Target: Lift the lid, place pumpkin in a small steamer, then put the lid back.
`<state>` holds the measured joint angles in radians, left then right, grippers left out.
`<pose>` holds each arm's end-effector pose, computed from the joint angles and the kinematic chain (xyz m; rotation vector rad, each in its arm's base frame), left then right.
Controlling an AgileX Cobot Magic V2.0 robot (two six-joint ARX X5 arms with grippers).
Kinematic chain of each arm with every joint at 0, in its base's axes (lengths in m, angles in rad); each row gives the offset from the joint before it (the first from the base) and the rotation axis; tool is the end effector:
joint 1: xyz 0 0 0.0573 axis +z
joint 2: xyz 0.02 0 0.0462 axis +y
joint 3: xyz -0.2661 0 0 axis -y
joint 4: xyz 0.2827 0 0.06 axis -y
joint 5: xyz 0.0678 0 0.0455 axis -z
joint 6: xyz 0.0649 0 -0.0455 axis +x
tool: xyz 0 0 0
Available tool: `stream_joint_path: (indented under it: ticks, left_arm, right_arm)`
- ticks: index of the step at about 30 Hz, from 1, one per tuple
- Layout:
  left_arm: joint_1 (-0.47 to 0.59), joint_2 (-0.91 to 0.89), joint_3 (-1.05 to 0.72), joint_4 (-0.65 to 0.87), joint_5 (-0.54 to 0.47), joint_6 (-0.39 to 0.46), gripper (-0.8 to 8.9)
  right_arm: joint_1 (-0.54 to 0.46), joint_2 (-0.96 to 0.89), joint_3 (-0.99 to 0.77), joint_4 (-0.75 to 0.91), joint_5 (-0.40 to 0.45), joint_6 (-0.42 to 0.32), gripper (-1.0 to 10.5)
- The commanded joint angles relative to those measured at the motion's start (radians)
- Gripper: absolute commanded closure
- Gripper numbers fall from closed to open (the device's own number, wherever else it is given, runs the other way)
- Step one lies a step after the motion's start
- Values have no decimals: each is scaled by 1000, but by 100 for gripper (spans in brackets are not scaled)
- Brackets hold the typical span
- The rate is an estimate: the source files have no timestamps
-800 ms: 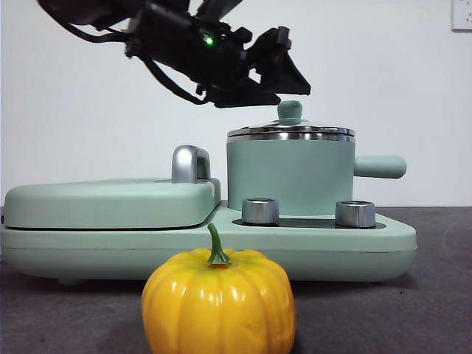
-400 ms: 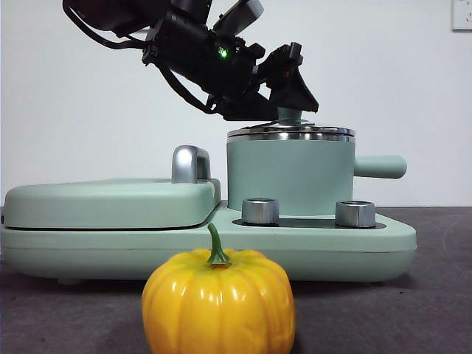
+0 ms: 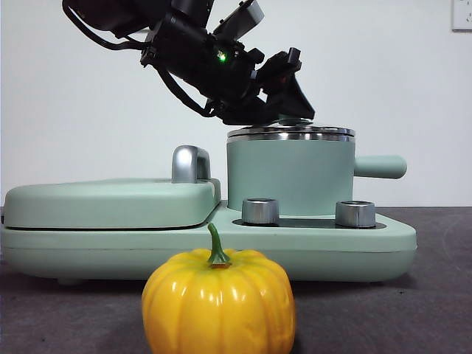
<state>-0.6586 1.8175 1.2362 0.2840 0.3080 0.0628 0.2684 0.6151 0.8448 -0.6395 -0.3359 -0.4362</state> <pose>0.3661 -0.3082 0.2185 0.1113 0.2742 -0.9688 0.1705 0.0691 0.3284 -0.4027 0.2790 0.6764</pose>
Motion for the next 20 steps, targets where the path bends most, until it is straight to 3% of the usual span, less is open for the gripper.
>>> stream_joint_path:
  ticks: [1,9,20]
  left_arm:
    - [-8,21,20,3,2,5,783]
    - [-10,21,20,7,2,53,807]
    - [-8,-27,23,51,2,53,807]
  right_arm:
    - [5,5,20,10,4,18,666]
    - [4,7,20,10,4,18,666]
    - [4,24,20,7,4,18,666]
